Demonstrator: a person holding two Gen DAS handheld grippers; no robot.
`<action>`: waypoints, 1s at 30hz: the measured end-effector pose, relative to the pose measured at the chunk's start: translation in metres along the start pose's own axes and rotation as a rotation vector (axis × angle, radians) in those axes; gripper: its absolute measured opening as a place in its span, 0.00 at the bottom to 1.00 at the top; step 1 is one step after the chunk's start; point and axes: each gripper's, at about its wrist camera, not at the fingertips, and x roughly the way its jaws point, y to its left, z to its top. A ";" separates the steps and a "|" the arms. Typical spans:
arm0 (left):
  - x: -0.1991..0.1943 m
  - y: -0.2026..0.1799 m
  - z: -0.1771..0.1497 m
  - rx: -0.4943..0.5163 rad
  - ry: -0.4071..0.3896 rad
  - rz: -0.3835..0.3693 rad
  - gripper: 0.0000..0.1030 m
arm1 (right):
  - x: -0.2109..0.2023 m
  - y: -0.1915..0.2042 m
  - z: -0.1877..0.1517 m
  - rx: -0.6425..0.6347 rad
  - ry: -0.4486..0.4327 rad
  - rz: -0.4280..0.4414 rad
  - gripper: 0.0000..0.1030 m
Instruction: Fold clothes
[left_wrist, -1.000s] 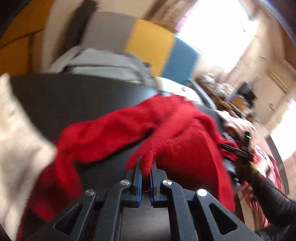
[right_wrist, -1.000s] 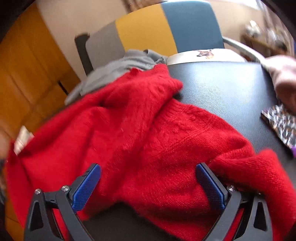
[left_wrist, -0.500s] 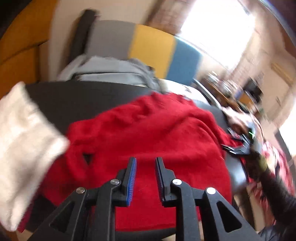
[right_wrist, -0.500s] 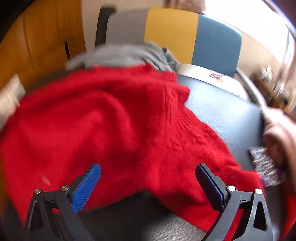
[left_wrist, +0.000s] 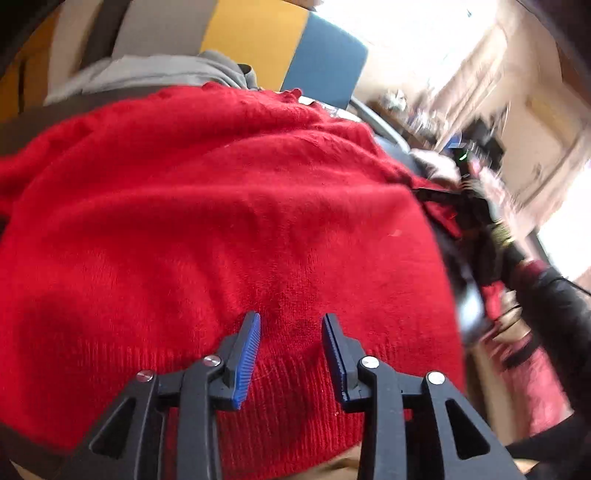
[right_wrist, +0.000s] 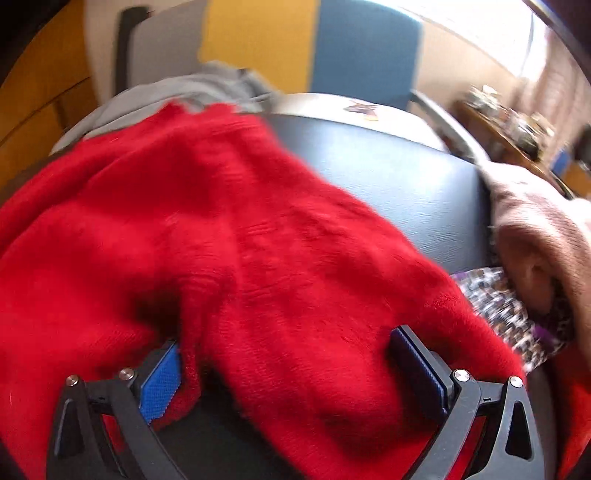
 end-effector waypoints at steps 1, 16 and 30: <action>-0.001 -0.001 -0.004 -0.005 -0.004 -0.008 0.34 | -0.002 -0.001 0.002 0.007 0.010 0.009 1.00; -0.033 0.061 0.007 -0.152 -0.042 0.078 0.37 | -0.106 0.039 -0.108 0.306 0.080 0.867 1.00; -0.021 0.071 0.001 -0.238 -0.037 -0.066 0.35 | -0.115 0.138 -0.111 0.502 0.092 1.343 1.00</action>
